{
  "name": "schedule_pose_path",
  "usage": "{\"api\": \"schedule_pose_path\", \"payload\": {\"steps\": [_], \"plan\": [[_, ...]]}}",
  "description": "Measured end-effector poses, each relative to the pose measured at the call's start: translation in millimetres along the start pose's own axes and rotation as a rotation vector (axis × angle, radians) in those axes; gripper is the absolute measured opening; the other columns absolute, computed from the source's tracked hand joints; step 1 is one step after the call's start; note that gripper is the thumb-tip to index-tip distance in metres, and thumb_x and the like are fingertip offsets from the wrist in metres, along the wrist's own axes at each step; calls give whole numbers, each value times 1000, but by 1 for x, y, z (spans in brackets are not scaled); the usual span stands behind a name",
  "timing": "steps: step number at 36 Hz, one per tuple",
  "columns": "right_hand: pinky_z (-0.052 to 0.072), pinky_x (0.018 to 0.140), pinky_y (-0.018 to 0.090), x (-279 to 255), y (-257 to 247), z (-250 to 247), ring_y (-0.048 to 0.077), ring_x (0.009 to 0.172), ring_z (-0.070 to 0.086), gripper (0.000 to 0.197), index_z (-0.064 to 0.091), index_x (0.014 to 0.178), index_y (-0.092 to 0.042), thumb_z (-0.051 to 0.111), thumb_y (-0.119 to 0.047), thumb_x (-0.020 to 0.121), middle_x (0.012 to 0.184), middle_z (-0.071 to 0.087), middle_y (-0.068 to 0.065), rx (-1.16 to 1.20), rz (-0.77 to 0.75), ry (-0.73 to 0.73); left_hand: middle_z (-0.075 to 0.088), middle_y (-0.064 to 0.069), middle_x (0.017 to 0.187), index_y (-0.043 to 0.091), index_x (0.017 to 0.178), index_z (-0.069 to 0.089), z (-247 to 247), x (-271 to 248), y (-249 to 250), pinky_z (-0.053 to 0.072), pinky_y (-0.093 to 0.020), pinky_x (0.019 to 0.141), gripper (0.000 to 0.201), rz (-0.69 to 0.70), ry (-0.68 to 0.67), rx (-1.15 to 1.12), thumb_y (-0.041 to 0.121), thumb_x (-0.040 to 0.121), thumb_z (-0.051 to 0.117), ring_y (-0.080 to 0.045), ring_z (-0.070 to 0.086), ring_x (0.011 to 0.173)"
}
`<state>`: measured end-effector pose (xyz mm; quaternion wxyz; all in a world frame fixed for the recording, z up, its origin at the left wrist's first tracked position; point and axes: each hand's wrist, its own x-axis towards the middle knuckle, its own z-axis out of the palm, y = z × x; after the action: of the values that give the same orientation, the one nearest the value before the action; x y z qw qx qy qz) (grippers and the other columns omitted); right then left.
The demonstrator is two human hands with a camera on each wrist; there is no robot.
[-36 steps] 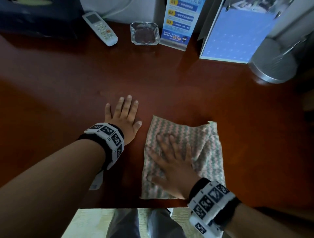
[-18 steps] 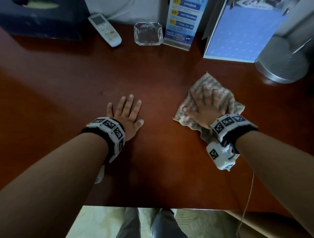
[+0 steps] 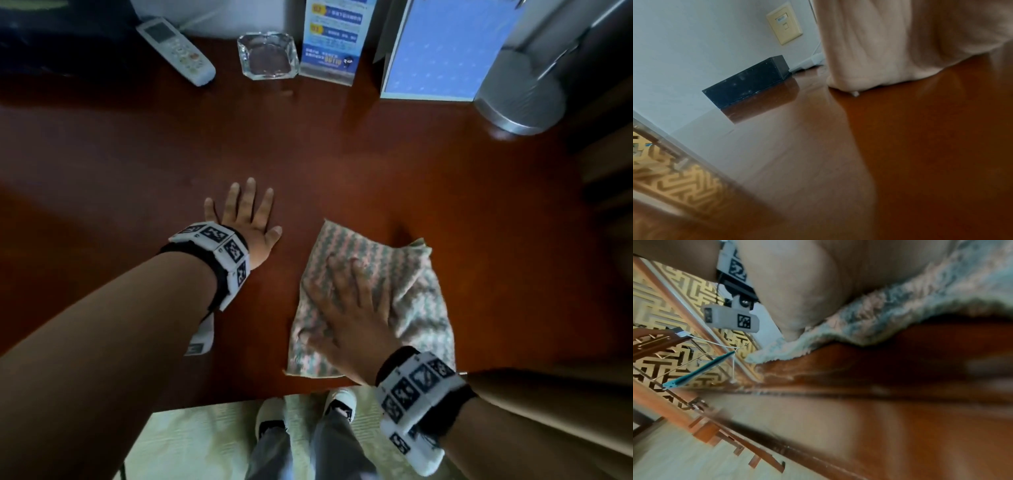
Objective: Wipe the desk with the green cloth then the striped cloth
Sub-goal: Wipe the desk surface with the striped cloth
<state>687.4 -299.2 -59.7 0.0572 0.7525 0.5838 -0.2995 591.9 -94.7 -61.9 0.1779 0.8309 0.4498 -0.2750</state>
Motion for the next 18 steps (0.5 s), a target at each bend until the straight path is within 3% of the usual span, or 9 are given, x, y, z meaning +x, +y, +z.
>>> {"api": "schedule_pose_path", "payload": {"steps": [3,7,9,12,15,18], "plan": [[-22,105,62,-6,9,4,13,129,-48,66,-10,142,-57,25,-72,89,145,-43,-19,-18,2,-5,-39,3,148,32,143,-27,-2,-1,0,-12,-54,113,61,-1,-6,2,52,98,8,-20,-31,139],[1,109,64,-6,39,-1,13,129,-45,67,-5,142,-59,38,-64,90,140,-44,-25,79,181,50,-39,3,148,31,144,-27,-2,-4,0,-13,-53,112,61,12,-4,-2,52,98,7,-21,-31,139],[6,110,64,-10,58,-3,8,130,-41,68,-4,141,-60,40,-64,89,138,-43,-29,137,298,125,-39,2,148,31,143,-27,-2,-5,0,-13,-52,112,60,17,-2,1,52,97,6,-21,-31,139],[-2,110,62,-16,74,-7,8,133,-39,66,-9,139,-62,34,-69,88,141,-40,-29,203,403,162,-40,2,148,31,143,-28,-4,-7,0,-13,-52,113,60,14,-6,4,52,98,5,-21,-31,139],[-15,109,62,-18,64,-2,15,134,-40,68,-14,142,-54,22,-71,88,141,-45,-19,147,448,169,-40,2,148,31,143,-28,-4,-6,1,-13,-52,113,60,12,-3,6,52,98,5,-21,-31,139],[-20,106,64,-22,33,7,23,133,-42,71,-20,142,-50,21,-70,88,141,-47,-10,106,398,121,-39,2,148,31,143,-28,-3,-6,2,-12,-53,113,60,9,6,10,52,98,6,-21,-31,139]]}}
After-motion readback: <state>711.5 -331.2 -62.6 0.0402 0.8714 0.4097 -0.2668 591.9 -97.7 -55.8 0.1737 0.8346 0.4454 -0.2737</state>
